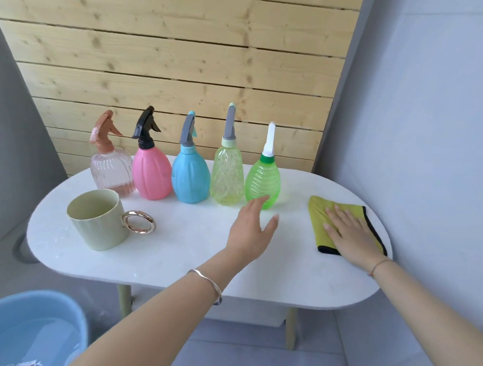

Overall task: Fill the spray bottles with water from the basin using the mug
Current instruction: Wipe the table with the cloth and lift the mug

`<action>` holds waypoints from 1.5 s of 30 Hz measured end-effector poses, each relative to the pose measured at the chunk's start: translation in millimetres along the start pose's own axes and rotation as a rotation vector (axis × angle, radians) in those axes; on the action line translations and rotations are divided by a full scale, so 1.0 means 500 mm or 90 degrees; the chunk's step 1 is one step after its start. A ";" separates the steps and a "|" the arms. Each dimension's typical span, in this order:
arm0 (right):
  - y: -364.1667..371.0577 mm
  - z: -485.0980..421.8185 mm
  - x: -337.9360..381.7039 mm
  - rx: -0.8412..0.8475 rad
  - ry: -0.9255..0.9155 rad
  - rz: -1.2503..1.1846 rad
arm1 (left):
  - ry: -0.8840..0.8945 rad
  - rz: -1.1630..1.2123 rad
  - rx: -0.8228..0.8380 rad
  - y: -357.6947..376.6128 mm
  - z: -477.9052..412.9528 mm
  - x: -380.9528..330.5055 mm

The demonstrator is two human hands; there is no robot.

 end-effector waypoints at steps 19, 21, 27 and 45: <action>0.019 0.134 0.090 -0.002 0.069 0.028 | 0.063 -0.393 0.346 0.163 0.061 -0.024; 0.023 0.128 0.103 0.007 0.073 0.036 | 0.044 -0.331 0.352 0.133 0.059 -0.014; 0.027 0.109 0.174 0.006 0.041 0.051 | -0.167 0.024 0.155 -0.065 0.077 0.030; 0.075 0.032 0.558 -0.009 -0.096 0.025 | -0.399 0.369 -0.238 -0.333 0.161 0.192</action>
Point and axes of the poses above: each hand's wrist, its own z-axis away from the middle knuckle, its own y-axis out of the palm, x = y × z, the point moved 6 cm from there along -z, towards the middle knuckle, and after that the axes turned 5 degrees about z, right-handed, at the moved point
